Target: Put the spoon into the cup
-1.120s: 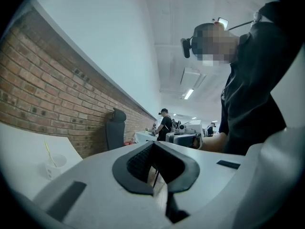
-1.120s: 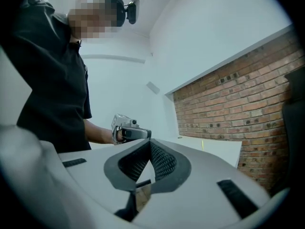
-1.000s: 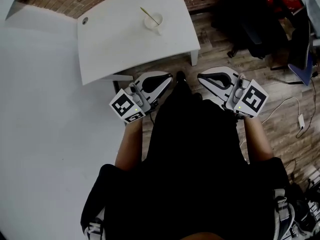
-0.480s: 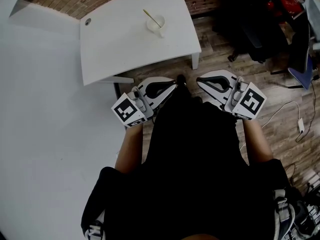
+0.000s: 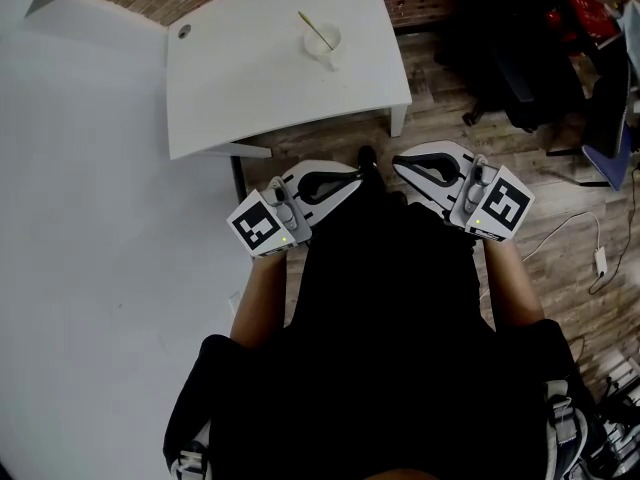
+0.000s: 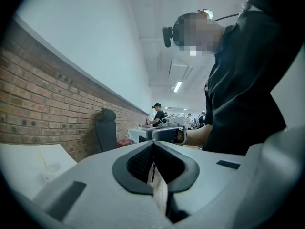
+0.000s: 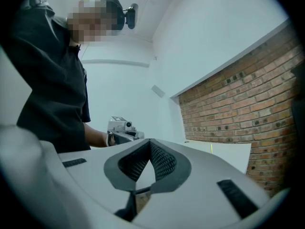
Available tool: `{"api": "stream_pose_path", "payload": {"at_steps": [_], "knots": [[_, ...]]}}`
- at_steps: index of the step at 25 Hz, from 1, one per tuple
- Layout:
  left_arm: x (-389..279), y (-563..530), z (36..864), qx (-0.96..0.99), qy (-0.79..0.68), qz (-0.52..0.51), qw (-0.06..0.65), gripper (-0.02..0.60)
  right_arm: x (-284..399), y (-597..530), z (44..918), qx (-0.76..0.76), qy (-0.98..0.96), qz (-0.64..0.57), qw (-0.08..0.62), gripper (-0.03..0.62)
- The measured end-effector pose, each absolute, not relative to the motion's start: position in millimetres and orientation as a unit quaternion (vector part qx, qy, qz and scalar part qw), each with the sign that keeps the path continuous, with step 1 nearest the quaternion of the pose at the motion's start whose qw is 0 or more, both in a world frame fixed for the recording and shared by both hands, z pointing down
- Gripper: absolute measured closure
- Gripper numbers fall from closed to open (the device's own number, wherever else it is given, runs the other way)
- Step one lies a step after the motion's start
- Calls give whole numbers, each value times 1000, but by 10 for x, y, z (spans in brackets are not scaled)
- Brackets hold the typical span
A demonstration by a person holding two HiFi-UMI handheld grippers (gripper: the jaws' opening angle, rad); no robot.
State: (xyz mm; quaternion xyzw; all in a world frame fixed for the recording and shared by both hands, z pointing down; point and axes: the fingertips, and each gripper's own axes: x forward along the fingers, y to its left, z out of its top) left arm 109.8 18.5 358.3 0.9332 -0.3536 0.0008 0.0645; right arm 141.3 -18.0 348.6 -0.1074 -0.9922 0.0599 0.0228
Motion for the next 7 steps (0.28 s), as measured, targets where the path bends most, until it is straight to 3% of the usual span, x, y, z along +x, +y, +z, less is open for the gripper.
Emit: {"api": "stream_pose_path", "payload": {"at_steps": [7], "knots": [[1135,151,3574,936,-346,-11,69,565,1346,-186,3463,-117,-991,63,14,588]]}}
